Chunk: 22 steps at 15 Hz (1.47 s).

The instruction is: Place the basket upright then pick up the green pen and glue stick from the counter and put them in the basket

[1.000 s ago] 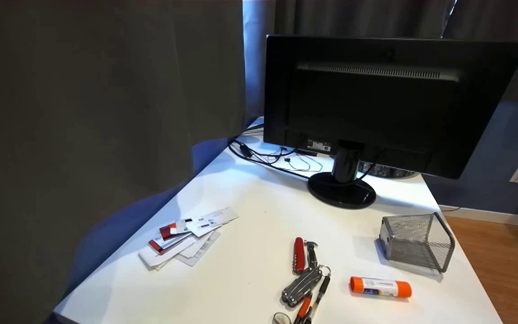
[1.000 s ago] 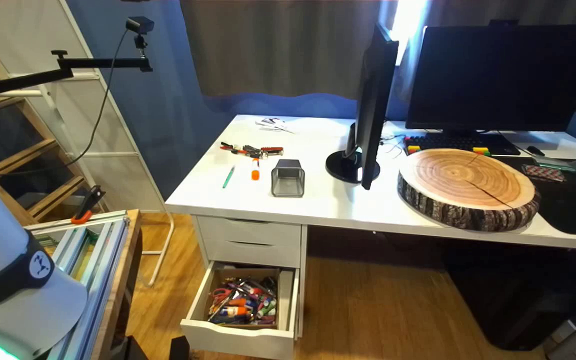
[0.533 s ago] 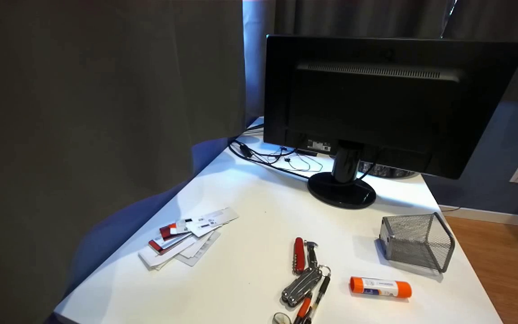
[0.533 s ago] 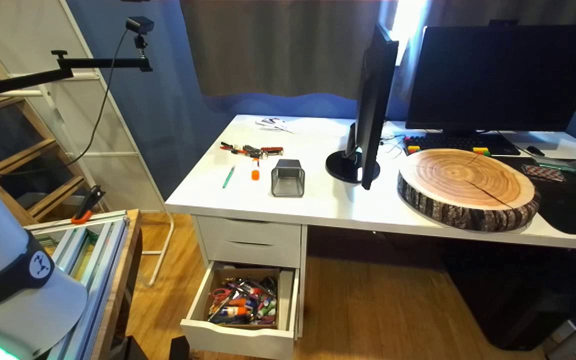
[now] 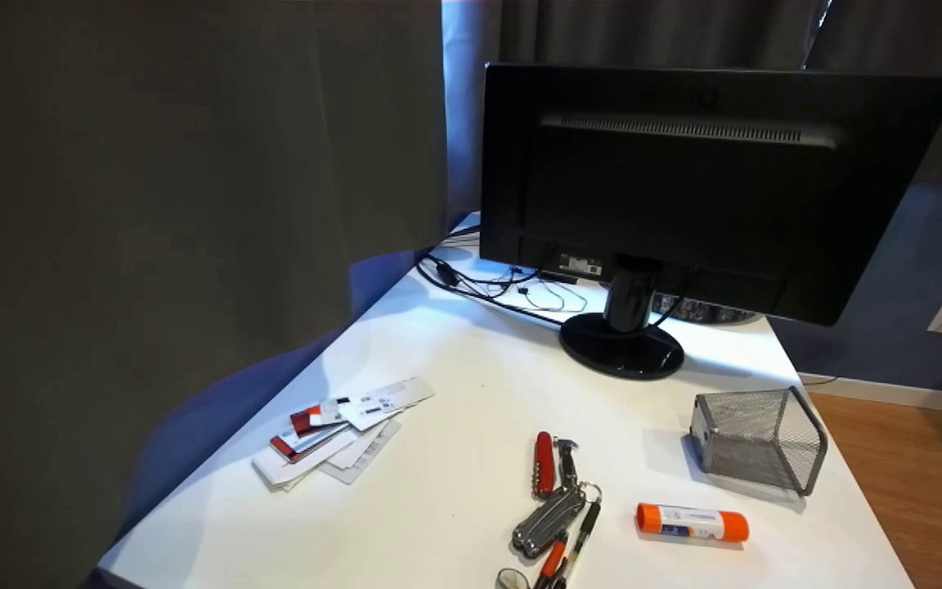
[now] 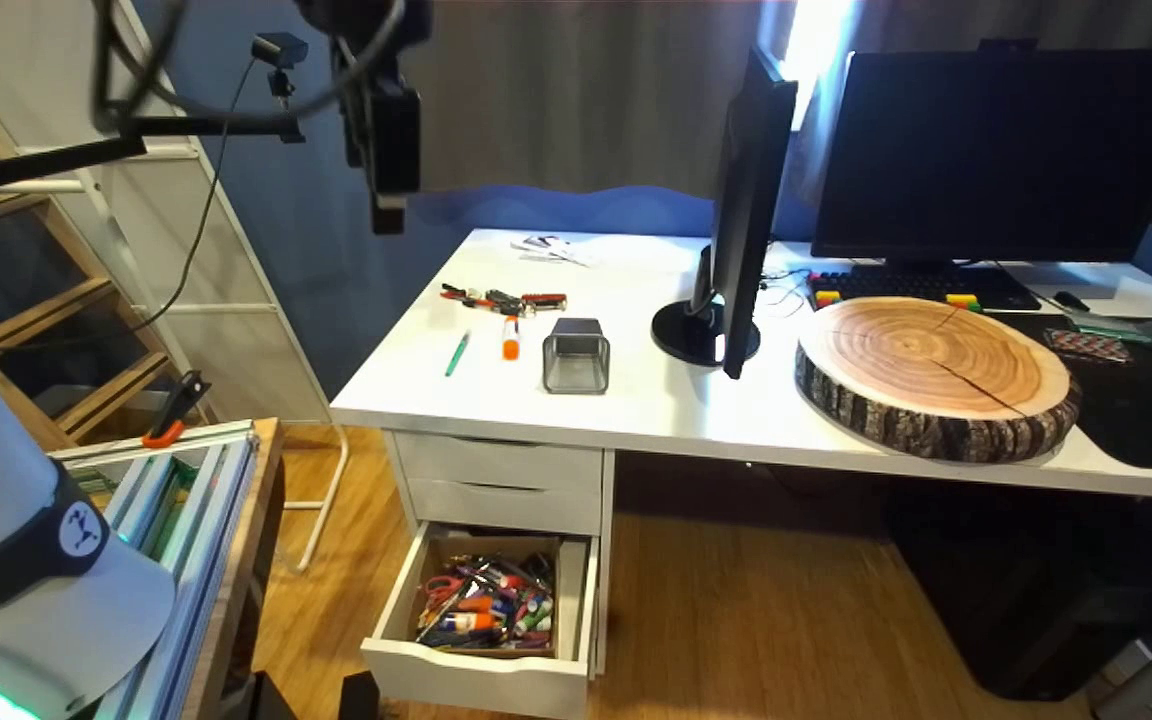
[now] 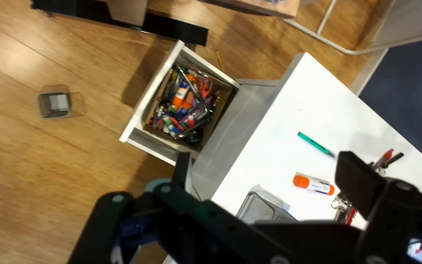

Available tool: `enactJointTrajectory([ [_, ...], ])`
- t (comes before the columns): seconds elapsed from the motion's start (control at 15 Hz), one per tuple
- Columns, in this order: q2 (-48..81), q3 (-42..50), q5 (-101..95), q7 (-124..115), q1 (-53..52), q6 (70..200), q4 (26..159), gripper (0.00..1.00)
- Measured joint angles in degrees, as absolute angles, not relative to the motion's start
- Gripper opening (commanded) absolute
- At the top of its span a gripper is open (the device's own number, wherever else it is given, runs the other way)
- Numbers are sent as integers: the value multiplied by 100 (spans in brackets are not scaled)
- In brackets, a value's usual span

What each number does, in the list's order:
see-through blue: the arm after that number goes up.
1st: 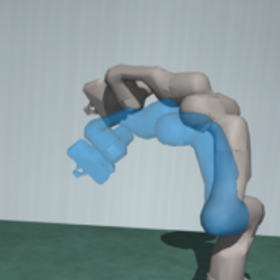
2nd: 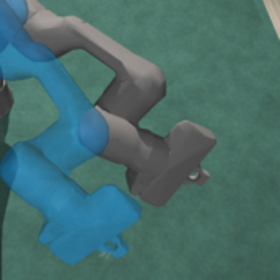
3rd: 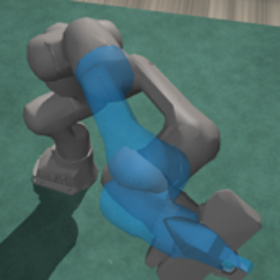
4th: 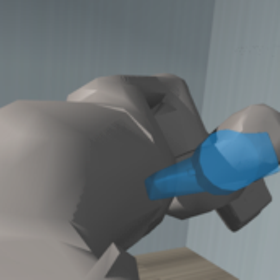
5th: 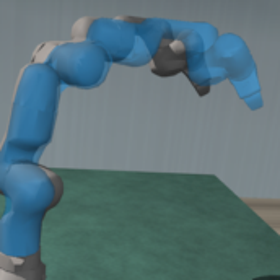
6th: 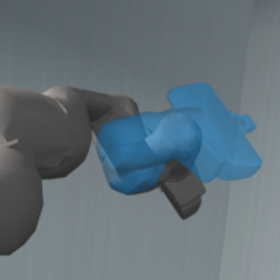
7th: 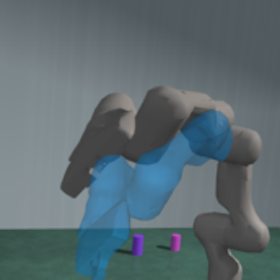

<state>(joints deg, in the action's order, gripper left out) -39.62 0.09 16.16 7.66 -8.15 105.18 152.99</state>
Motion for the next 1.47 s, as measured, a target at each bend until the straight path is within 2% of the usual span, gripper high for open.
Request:
enactJointTrajectory([
  [0.27,-2989,-6,3067,923,-1282,12118,15755,100],
  [0.47,-2312,-81,3786,1074,-1590,12690,15786,100],
  [1.07,-2046,-140,3921,1200,-1589,12785,15731,100],
  [1.47,-1129,-192,5855,3360,-1833,12891,15483,100],
])
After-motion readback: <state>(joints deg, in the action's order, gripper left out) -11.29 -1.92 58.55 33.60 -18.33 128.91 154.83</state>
